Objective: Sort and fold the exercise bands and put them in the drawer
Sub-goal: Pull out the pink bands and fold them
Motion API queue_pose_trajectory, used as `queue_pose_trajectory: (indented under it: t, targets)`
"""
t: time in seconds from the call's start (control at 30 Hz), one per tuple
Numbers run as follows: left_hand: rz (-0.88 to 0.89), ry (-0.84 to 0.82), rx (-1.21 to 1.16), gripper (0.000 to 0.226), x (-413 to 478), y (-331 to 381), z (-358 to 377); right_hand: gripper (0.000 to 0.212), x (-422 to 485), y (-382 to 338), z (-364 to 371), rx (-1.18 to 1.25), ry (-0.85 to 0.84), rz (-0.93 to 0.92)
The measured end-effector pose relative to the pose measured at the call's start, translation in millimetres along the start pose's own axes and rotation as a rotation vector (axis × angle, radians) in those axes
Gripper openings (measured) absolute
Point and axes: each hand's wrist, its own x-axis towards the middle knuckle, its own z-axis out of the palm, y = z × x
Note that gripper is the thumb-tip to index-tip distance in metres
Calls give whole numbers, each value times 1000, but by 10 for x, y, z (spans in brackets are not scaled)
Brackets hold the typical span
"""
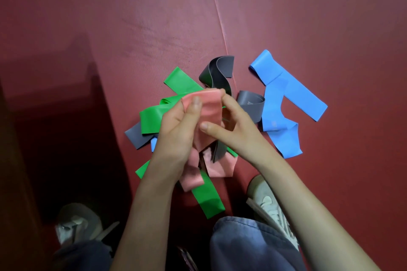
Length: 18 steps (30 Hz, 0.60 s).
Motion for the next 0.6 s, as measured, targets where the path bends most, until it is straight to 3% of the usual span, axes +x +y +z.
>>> queue_pose_trajectory:
  t: [0.07,0.2,0.27,0.43,0.6]
  targets:
    - [30,-40,-10,34,-14,75,36,27,74,-29,-71,-113,-95,52]
    - [37,-56,-64,34,-55,198,65,8,182,-41,-78,-111,-265,252]
    - [55,-54,-73,30,-58,268,68,19,190,-24,-39,-150,-288,284]
    - [62,-90,-99,33,-95,408,137,24,47,-31,-136,-76,-255,188]
    - [74,-96,-158,37,-92,472,226,28,-116,-54,-279,-63,-71,100]
